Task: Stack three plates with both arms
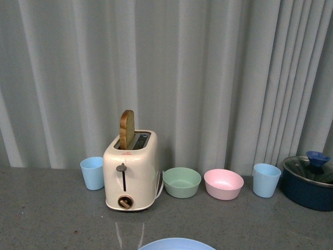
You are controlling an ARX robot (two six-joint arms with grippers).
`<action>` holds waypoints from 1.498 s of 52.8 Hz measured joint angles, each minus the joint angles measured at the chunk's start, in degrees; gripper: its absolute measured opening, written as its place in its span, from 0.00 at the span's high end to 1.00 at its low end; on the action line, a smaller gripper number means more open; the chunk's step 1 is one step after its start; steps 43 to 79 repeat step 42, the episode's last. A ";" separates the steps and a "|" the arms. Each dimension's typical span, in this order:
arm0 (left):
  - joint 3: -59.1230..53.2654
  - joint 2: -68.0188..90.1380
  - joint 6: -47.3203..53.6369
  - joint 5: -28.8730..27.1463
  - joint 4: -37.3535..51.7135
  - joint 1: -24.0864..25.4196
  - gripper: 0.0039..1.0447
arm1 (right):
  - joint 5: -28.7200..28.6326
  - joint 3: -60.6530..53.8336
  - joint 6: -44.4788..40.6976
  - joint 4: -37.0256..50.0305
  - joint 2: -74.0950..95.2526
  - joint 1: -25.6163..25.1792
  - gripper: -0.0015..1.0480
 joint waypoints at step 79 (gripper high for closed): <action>0.00 0.00 0.00 0.00 0.00 0.00 0.06 | 0.00 0.00 0.02 0.00 0.00 0.00 0.07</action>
